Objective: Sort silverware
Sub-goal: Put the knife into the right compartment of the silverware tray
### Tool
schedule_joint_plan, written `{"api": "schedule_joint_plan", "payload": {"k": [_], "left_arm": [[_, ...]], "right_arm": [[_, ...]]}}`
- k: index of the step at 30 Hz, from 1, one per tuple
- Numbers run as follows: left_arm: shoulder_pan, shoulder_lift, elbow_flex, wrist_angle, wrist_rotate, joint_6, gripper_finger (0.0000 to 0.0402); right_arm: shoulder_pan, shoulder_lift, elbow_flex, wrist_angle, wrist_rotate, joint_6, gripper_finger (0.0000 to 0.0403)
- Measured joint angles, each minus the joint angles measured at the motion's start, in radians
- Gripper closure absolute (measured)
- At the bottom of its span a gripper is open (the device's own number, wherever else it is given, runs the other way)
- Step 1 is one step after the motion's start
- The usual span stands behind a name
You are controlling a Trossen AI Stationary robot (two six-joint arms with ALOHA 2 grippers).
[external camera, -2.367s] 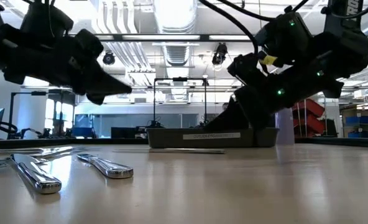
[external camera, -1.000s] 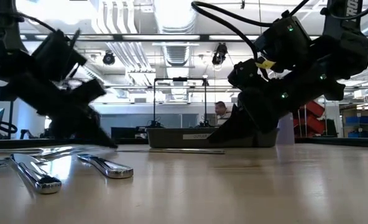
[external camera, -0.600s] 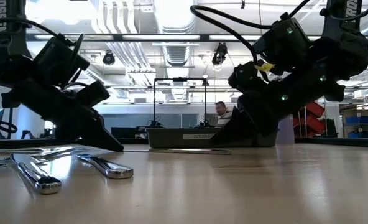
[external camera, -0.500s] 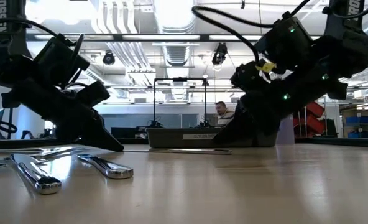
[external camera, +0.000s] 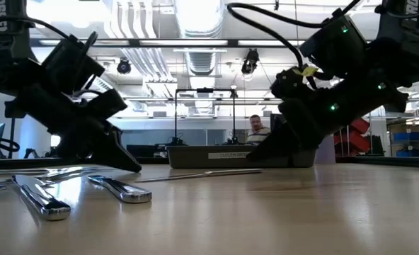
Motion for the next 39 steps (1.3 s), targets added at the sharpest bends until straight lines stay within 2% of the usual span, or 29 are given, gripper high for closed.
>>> {"api": "schedule_joint_plan", "payload": {"k": [3, 5, 9, 13, 17, 21, 29, 34, 39], "left_arm": [[-0.011, 0.009, 0.008, 0.04, 0.077, -0.019, 0.0402], [-0.03, -0.003, 0.022, 0.069, 0.123, -0.012, 0.0402], [-0.043, -0.006, 0.048, 0.064, 0.118, 0.026, 0.0402], [-0.042, -0.011, 0.059, 0.07, 0.094, 0.058, 0.0402], [-0.042, -0.035, 0.055, 0.069, 0.084, 0.064, 0.0402], [-0.042, -0.092, 0.05, 0.03, 0.084, 0.071, 0.0402], [-0.043, -0.239, 0.047, -0.192, 0.084, 0.067, 0.0402], [-0.052, -0.233, 0.047, -0.194, 0.084, 0.05, 0.0402], [-0.053, -0.142, 0.049, -0.187, 0.025, 0.03, 0.0402]], "right_arm": [[-0.001, 0.0, 0.0, 0.004, -0.012, 0.001, 0.031], [-0.001, 0.005, 0.01, 0.03, -0.089, 0.0, 0.0314], [0.004, 0.062, 0.102, 0.049, -0.286, -0.028, 0.0327], [0.025, 0.184, 0.255, -0.063, -0.36, -0.116, 0.0347], [0.03, 0.274, 0.366, -0.1, -0.381, -0.16, 0.0373], [0.009, 0.297, 0.411, -0.107, -0.409, -0.212, 0.0398], [-0.068, 0.303, 0.452, -0.137, -0.368, -0.236, 0.0402], [-0.099, 0.294, 0.464, -0.149, -0.346, -0.238, 0.0403], [-0.072, 0.181, 0.444, -0.186, -0.341, -0.264, 0.0403]]}}
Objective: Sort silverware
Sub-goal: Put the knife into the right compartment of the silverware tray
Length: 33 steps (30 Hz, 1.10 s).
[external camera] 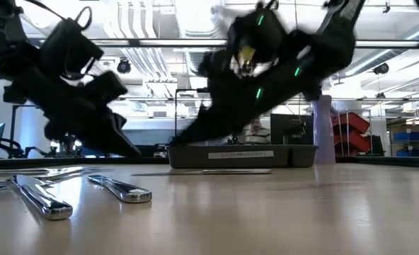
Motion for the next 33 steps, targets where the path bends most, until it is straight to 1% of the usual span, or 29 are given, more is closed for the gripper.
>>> {"api": "schedule_joint_plan", "payload": {"k": [2, 4, 7, 11, 15, 20, 24, 26, 33], "left_arm": [[0.001, 0.05, 0.002, 0.028, -0.016, -0.009, 0.0402], [0.001, 0.102, 0.004, 0.091, -0.018, -0.011, 0.0402], [-0.003, 0.16, 0.012, 0.182, 0.0, -0.012, 0.0402], [-0.003, 0.182, 0.022, 0.197, 0.012, -0.012, 0.0402], [-0.003, 0.172, 0.024, 0.197, 0.014, -0.011, 0.0402], [-0.026, 0.16, 0.025, 0.21, 0.042, -0.008, 0.0402], [-0.045, 0.175, 0.025, 0.205, 0.043, -0.008, 0.0402], [-0.044, 0.194, 0.02, 0.19, 0.038, -0.008, 0.0402], [-0.045, 0.293, 0.02, 0.267, -0.008, -0.016, 0.0402]], "right_arm": [[0.013, -0.052, -0.025, -0.053, 0.025, 0.018, 0.0403], [0.023, -0.095, -0.07, -0.099, 0.075, 0.051, 0.0403], [0.038, -0.138, -0.157, -0.088, 0.131, 0.115, 0.0403], [0.055, -0.177, -0.255, -0.073, 0.156, 0.214, 0.0403], [0.066, -0.175, -0.317, -0.017, 0.212, 0.246, 0.0403], [0.066, -0.175, -0.347, -0.003, 0.278, 0.272, 0.0403], [0.067, -0.175, -0.347, 0.036, 0.322, 0.274, 0.0403], [0.067, -0.175, -0.349, 0.053, 0.323, 0.27, 0.0403], [0.072, -0.204, -0.35, 0.057, 0.32, 0.244, 0.0403]]}}
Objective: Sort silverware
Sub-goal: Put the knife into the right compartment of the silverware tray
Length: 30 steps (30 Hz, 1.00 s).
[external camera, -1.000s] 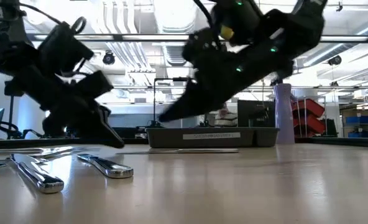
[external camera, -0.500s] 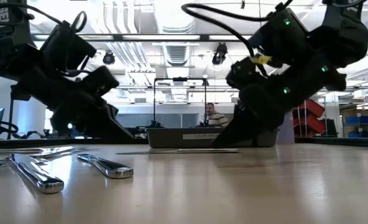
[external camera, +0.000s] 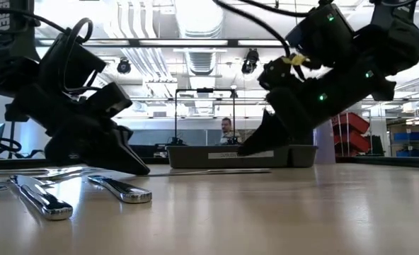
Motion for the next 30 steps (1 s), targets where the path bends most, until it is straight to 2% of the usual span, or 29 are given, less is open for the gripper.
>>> {"api": "schedule_joint_plan", "payload": {"k": [4, 7, 11, 16, 21, 26, 30], "left_arm": [[0.0, 0.018, 0.0, 0.015, -0.008, 0.001, 0.0402], [0.001, 0.014, -0.005, 0.017, -0.008, 0.003, 0.0402], [0.001, 0.014, -0.006, 0.014, -0.022, 0.015, 0.0402], [0.011, 0.014, -0.007, 0.012, -0.021, 0.034, 0.0402], [0.017, 0.016, -0.008, 0.011, -0.02, 0.032, 0.0402], [0.018, 0.015, -0.01, 0.012, -0.022, 0.002, 0.0402], [0.018, 0.014, -0.011, 0.011, -0.028, -0.016, 0.0402]], "right_arm": [[-0.001, -0.033, -0.016, -0.008, 0.005, -0.036, 0.0403], [-0.001, -0.063, -0.049, -0.007, 0.049, -0.05, 0.0402], [-0.024, -0.084, -0.108, -0.008, 0.053, -0.03, 0.0373], [-0.111, -0.068, -0.151, 0.032, -0.09, -0.042, 0.0285], [-0.207, -0.044, -0.164, 0.141, -0.251, -0.176, 0.0218], [-0.253, 0.031, -0.165, 0.154, -0.394, -0.219, 0.0217], [-0.249, 0.12, -0.163, 0.235, -0.414, -0.225, 0.0247]]}}
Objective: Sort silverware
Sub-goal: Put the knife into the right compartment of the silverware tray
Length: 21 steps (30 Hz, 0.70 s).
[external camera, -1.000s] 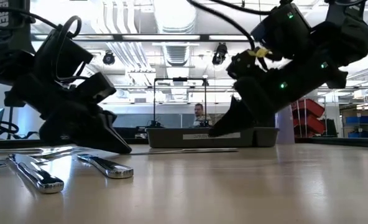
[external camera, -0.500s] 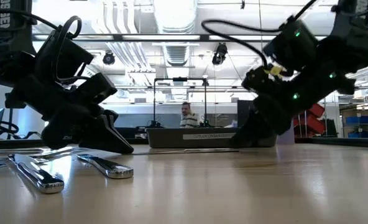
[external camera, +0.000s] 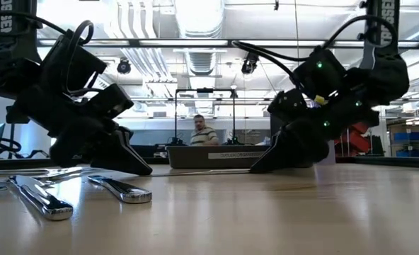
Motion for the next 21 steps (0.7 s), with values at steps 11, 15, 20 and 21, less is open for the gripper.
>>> {"api": "schedule_joint_plan", "payload": {"k": [11, 15, 20, 21], "left_arm": [[0.026, -0.261, -0.008, -0.074, -0.042, 0.025, 0.0401], [0.043, -0.333, 0.013, -0.081, -0.032, 0.075, 0.0401], [0.057, -0.27, 0.081, -0.136, 0.099, 0.129, 0.0401], [0.061, -0.235, 0.1, -0.146, 0.144, 0.132, 0.0401]], "right_arm": [[0.002, 0.1, -0.02, 0.177, -0.071, 0.026, 0.0346], [0.016, 0.101, -0.018, 0.179, -0.056, 0.057, 0.0346], [0.075, 0.102, -0.002, 0.164, 0.063, 0.003, 0.0346], [0.087, 0.102, 0.003, 0.154, 0.087, -0.013, 0.0346]]}}
